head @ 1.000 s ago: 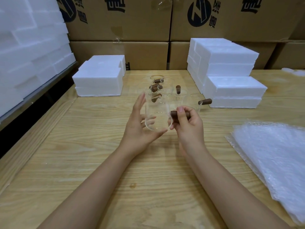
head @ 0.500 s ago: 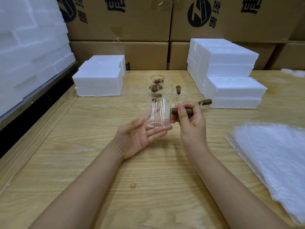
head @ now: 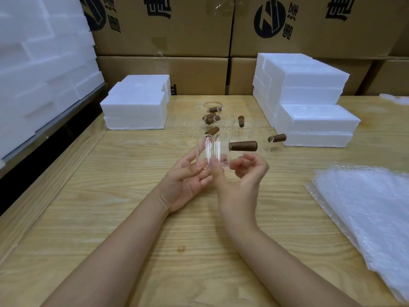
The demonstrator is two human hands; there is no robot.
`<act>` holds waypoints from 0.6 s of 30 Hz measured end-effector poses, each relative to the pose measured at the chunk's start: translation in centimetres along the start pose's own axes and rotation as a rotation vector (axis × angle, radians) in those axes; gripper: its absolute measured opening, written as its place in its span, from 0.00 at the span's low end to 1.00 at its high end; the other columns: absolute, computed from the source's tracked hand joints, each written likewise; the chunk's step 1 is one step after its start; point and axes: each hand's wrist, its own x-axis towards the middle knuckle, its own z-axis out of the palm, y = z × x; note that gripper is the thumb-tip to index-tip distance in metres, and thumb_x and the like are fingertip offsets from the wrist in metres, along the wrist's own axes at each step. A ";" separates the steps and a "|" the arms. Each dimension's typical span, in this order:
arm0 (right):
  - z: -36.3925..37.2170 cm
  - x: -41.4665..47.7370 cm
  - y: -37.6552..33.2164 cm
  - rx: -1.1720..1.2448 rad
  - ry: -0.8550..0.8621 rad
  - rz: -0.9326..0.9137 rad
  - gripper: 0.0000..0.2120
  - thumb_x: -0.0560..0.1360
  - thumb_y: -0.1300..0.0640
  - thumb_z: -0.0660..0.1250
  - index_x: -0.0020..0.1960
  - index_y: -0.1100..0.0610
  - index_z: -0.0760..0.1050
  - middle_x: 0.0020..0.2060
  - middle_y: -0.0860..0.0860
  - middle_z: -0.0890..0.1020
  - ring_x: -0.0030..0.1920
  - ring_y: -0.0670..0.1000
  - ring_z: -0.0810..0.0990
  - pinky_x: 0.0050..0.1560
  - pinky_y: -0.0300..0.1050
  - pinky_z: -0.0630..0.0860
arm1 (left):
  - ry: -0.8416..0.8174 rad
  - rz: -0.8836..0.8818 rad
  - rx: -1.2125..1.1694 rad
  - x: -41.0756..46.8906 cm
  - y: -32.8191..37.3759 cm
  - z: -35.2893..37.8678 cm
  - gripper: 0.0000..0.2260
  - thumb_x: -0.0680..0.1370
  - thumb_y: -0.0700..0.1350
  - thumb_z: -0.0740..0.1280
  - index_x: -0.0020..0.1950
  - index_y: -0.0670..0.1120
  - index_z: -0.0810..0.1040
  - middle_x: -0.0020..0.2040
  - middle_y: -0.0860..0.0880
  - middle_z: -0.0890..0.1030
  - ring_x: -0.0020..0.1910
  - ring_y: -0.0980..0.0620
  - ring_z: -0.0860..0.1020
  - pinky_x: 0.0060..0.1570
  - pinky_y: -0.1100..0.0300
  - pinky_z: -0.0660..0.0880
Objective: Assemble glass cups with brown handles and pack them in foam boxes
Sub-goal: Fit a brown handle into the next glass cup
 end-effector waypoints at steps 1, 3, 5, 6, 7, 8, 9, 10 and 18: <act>0.0 -0.2 0.1 -0.012 -0.040 0.003 0.23 0.69 0.56 0.75 0.55 0.50 0.63 0.51 0.50 0.72 0.52 0.45 0.74 0.54 0.31 0.68 | 0.006 -0.002 0.012 0.0 0.0 0.1 0.48 0.61 0.48 0.82 0.75 0.45 0.62 0.62 0.38 0.79 0.62 0.43 0.78 0.66 0.50 0.71; -0.2 -0.1 0.3 0.012 -0.084 0.026 0.19 0.70 0.60 0.74 0.54 0.53 0.66 0.53 0.53 0.73 0.56 0.50 0.74 0.59 0.39 0.69 | 0.002 -0.009 0.038 -0.1 0.1 0.2 0.45 0.60 0.48 0.83 0.73 0.48 0.65 0.63 0.40 0.79 0.61 0.46 0.79 0.65 0.54 0.73; -0.3 0.3 0.2 0.085 -0.105 0.060 0.17 0.71 0.62 0.73 0.52 0.53 0.67 0.55 0.57 0.74 0.58 0.55 0.75 0.63 0.47 0.71 | 0.008 0.002 0.073 -0.1 0.2 0.4 0.44 0.60 0.49 0.83 0.71 0.51 0.66 0.64 0.42 0.79 0.62 0.47 0.78 0.67 0.54 0.69; -0.3 0.5 0.1 0.129 -0.114 0.079 0.16 0.71 0.64 0.72 0.51 0.52 0.67 0.54 0.57 0.74 0.57 0.55 0.75 0.64 0.49 0.72 | 0.015 0.015 0.086 -0.1 0.2 0.4 0.44 0.59 0.49 0.83 0.72 0.52 0.66 0.65 0.42 0.78 0.63 0.47 0.77 0.70 0.53 0.65; -0.3 0.7 -0.1 0.177 -0.123 0.100 0.16 0.71 0.64 0.72 0.51 0.53 0.68 0.52 0.56 0.75 0.55 0.54 0.77 0.63 0.48 0.73 | 0.020 0.030 0.097 0.0 0.2 0.5 0.45 0.60 0.50 0.83 0.72 0.53 0.65 0.66 0.43 0.77 0.65 0.48 0.76 0.72 0.52 0.62; -0.3 1.0 -0.1 0.227 -0.133 0.126 0.15 0.71 0.65 0.72 0.50 0.53 0.69 0.50 0.54 0.75 0.52 0.51 0.78 0.60 0.45 0.75 | 0.020 0.042 0.108 0.0 0.2 0.5 0.45 0.60 0.52 0.82 0.72 0.54 0.65 0.67 0.44 0.77 0.67 0.48 0.74 0.74 0.51 0.60; -0.4 1.2 -0.3 0.280 -0.142 0.166 0.14 0.71 0.64 0.72 0.50 0.54 0.70 0.47 0.51 0.76 0.48 0.46 0.79 0.57 0.41 0.76 | 0.014 0.044 0.119 0.0 0.2 0.5 0.44 0.60 0.55 0.82 0.72 0.56 0.64 0.68 0.45 0.76 0.68 0.48 0.73 0.74 0.51 0.60; -0.4 1.6 -0.4 0.342 -0.146 0.221 0.13 0.70 0.62 0.72 0.50 0.54 0.71 0.46 0.49 0.77 0.46 0.44 0.80 0.54 0.39 0.76 | 0.009 0.037 0.131 0.1 0.2 0.5 0.43 0.61 0.58 0.80 0.72 0.59 0.65 0.69 0.46 0.75 0.69 0.49 0.72 0.74 0.52 0.60; -1.1 2.9 -0.1 0.741 -0.276 0.588 0.22 0.67 0.54 0.68 0.58 0.62 0.71 0.45 0.55 0.83 0.51 0.53 0.81 0.60 0.45 0.76 | 0.087 0.048 0.226 0.4 0.2 0.0 0.40 0.61 0.59 0.79 0.70 0.62 0.66 0.65 0.48 0.78 0.66 0.49 0.75 0.63 0.57 0.73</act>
